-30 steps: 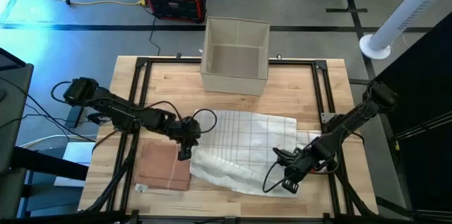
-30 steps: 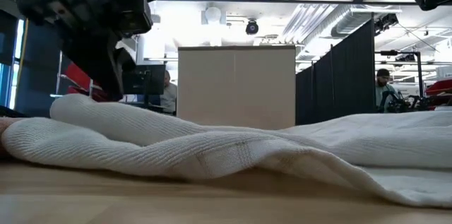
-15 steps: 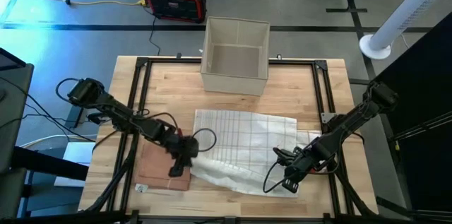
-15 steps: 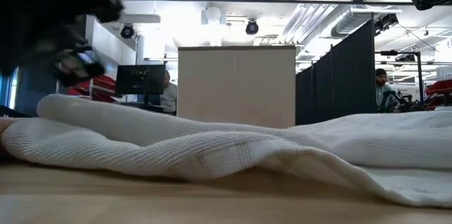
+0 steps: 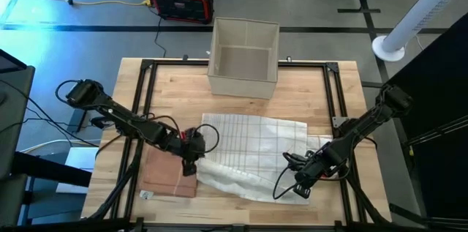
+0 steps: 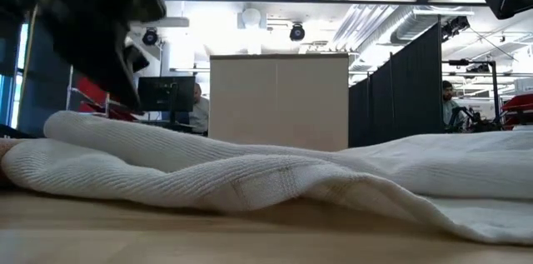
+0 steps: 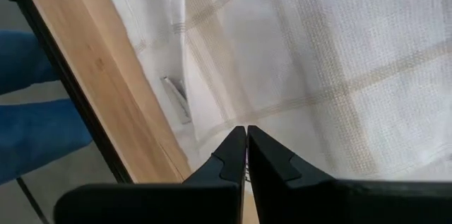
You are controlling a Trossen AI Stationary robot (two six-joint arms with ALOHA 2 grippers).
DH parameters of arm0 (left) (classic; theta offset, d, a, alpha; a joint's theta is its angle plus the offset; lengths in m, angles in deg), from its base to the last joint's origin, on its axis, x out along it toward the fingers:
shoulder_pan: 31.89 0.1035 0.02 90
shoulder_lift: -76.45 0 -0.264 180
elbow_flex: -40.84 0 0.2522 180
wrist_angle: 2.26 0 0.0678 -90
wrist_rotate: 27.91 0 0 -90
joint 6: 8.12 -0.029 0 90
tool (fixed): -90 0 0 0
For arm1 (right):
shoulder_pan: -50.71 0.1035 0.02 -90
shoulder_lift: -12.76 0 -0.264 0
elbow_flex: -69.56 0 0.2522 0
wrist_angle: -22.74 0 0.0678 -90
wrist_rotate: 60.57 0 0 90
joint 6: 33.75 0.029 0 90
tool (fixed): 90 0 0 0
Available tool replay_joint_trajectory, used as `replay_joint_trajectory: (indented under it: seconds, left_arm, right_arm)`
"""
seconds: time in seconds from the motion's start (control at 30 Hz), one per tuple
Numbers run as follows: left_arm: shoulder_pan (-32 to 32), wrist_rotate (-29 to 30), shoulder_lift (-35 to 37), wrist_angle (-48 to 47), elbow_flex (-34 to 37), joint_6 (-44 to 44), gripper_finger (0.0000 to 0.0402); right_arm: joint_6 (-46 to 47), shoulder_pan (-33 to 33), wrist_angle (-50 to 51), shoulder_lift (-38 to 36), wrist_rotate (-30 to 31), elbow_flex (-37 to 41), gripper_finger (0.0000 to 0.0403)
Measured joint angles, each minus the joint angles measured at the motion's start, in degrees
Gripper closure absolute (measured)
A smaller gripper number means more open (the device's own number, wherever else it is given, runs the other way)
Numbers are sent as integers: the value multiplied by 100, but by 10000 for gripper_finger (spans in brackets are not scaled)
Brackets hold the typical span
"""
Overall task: Fold towel
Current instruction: Fold the left white towel
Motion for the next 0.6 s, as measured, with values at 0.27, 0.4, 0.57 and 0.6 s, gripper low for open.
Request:
replay_joint_trajectory:
  seconds: [0.27, 0.4, 0.57, 0.6]
  left_arm:
    - [-170, -1665, -747, 717, 77, -206, 402]
    - [-362, -2712, -571, 1035, 74, -264, 402]
    - [-501, -3541, -521, 1112, 70, -197, 401]
    - [-503, -3505, -517, 1038, 70, -196, 401]
  right_arm:
    - [83, 2, 34, 0, -19, 0, 403]
    - [107, 15, 46, 0, -43, 0, 403]
    - [-36, 39, 90, 0, -45, 0, 403]
    - [-64, 38, 90, 0, -60, 0, 403]
